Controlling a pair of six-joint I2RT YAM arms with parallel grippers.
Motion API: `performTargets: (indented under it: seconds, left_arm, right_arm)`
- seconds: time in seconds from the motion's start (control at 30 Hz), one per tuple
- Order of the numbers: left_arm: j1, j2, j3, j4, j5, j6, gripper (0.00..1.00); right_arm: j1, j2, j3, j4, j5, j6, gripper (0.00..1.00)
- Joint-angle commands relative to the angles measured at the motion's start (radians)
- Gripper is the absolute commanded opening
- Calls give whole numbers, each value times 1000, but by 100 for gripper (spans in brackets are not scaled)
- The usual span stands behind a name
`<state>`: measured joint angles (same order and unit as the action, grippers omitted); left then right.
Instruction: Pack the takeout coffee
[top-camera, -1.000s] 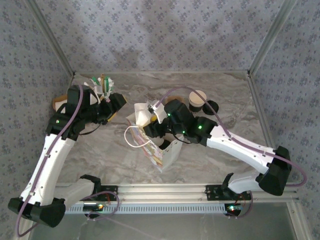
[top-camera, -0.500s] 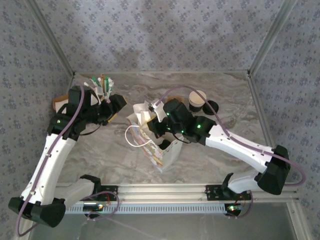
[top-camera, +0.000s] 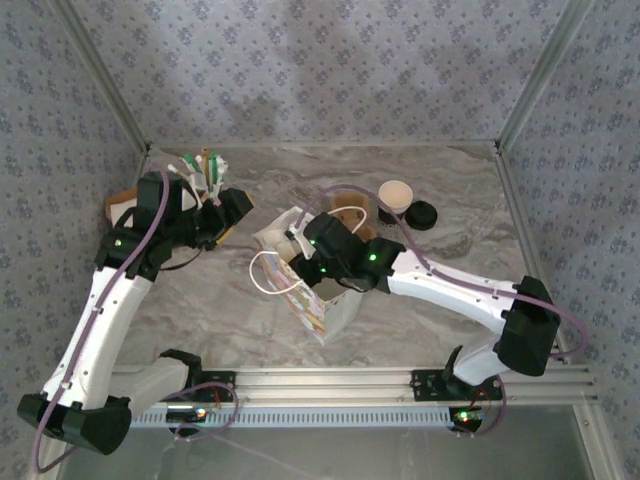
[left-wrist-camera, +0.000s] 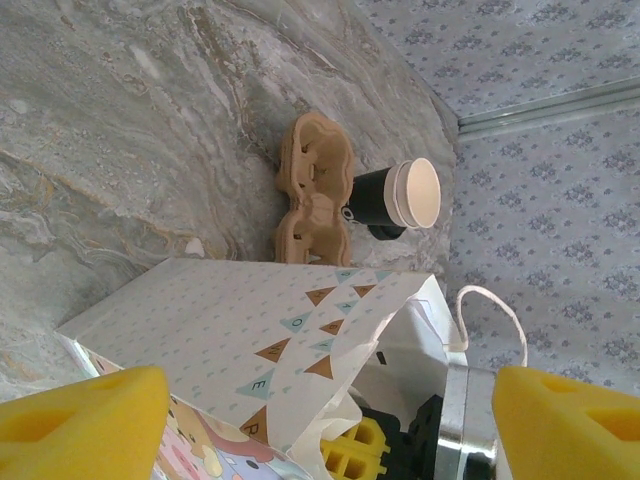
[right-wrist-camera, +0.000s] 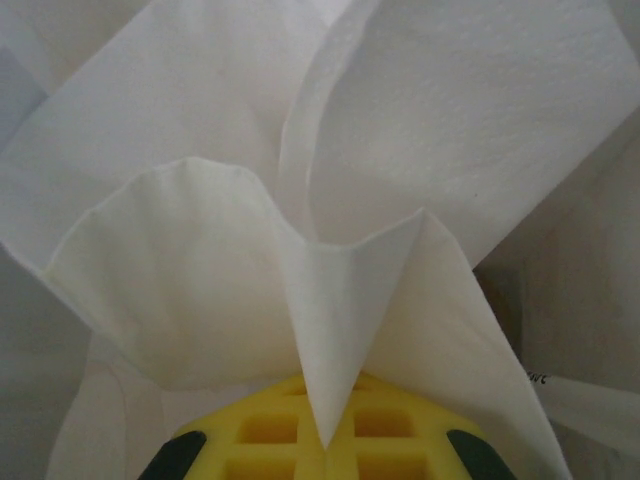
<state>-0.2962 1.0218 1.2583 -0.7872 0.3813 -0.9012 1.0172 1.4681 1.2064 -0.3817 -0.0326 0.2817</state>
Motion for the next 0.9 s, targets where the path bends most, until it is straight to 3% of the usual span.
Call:
performTargets:
  seconds: [0.0, 0.1, 0.2, 0.43, 0.57, 0.87]
  left_arm:
    - [5, -3, 1, 25, 23, 15, 84]
    - [5, 1, -1, 29, 27, 15, 84]
    - [5, 2, -2, 29, 28, 14, 84]
    - [5, -2, -3, 28, 28, 13, 84]
    - [5, -3, -4, 26, 30, 15, 84]
    - [5, -70, 10, -40, -41, 38, 84]
  right_arm:
    - [4, 14, -5, -54, 38, 14, 0]
    - [4, 15, 8, -75, 44, 8, 21]
    - [4, 3, 39, -100, 42, 5, 28]
    - [2, -19, 76, -101, 21, 10, 30]
    - [-5, 10, 80, -90, 13, 9, 37]
    - [-15, 64, 86, -110, 18, 16, 33]
